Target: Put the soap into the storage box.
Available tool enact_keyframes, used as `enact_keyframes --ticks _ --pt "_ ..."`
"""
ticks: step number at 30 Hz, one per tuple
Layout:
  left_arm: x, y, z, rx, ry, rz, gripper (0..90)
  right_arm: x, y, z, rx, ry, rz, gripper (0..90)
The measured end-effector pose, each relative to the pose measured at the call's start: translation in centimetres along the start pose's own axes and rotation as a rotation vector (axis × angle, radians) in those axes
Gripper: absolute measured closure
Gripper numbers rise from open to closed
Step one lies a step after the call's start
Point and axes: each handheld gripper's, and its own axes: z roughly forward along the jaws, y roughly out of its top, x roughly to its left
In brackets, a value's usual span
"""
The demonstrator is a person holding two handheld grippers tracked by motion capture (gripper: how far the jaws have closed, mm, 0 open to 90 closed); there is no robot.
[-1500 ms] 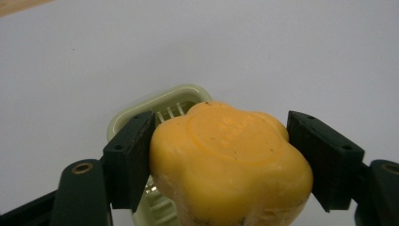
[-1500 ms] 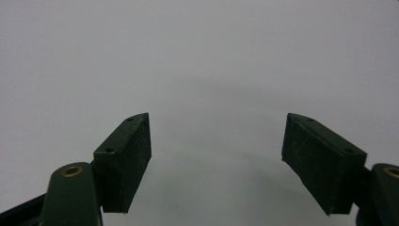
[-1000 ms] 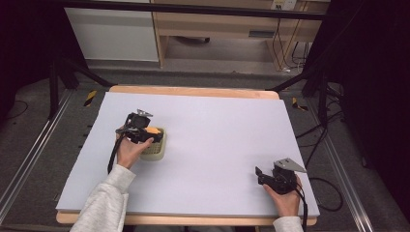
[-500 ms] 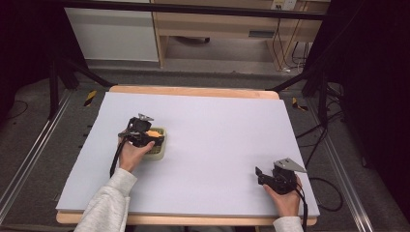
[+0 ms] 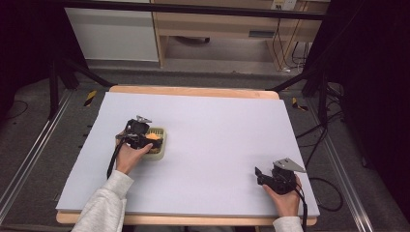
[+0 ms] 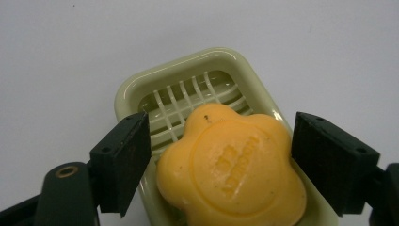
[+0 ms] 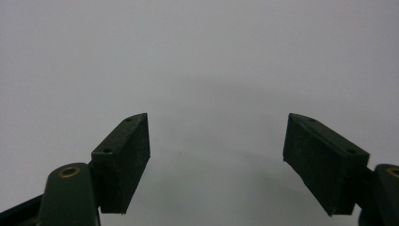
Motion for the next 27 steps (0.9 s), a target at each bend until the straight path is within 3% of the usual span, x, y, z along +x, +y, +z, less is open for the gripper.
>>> enact_keyframes --ticks 12,18,27 --pt "-0.1 -0.8 -2.7 -0.036 -0.021 0.023 15.8 0.0 0.1 -0.1 -0.011 0.000 0.009 23.2" --pt "0.3 -2.9 -4.2 -0.092 -0.049 0.007 15.2 0.0 0.1 -0.2 -0.027 -0.002 0.017 22.9" --pt "0.7 -5.5 -5.5 -0.143 -0.040 0.005 16.0 0.1 0.1 -0.2 -0.016 -0.005 0.018 21.9"
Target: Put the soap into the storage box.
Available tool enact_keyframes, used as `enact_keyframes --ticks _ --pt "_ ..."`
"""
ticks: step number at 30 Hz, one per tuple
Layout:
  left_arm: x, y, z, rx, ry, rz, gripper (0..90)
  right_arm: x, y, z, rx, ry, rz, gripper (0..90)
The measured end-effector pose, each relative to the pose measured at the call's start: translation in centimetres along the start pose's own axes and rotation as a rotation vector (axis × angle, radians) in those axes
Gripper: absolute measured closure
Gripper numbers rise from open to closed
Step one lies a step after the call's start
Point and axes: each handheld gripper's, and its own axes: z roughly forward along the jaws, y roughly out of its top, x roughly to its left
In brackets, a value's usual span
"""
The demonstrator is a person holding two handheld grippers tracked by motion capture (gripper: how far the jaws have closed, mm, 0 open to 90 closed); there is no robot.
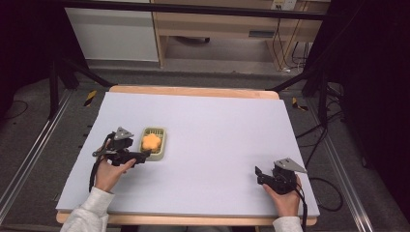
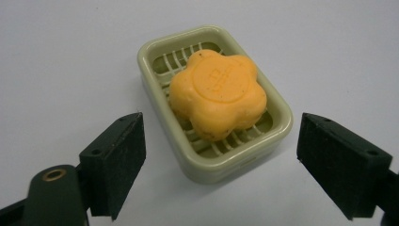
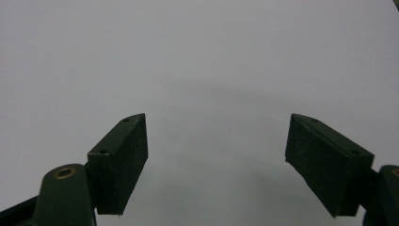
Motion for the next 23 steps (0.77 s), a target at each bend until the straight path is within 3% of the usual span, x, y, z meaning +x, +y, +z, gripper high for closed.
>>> enact_keyframes --ticks 5,14,23 --pt "0.5 -2.0 -0.9 -0.024 0.014 -0.006 16.0 0.2 -0.1 0.0 0.006 0.001 -0.004 21.4" --pt "1.9 -4.4 -1.7 -0.008 0.027 -0.034 18.4 0.0 -0.3 0.0 0.014 -0.005 -0.004 21.0" --pt "3.3 -6.7 -3.0 -0.009 0.061 -0.060 28.9 -0.4 -0.4 -0.4 0.011 -0.027 0.002 28.0"
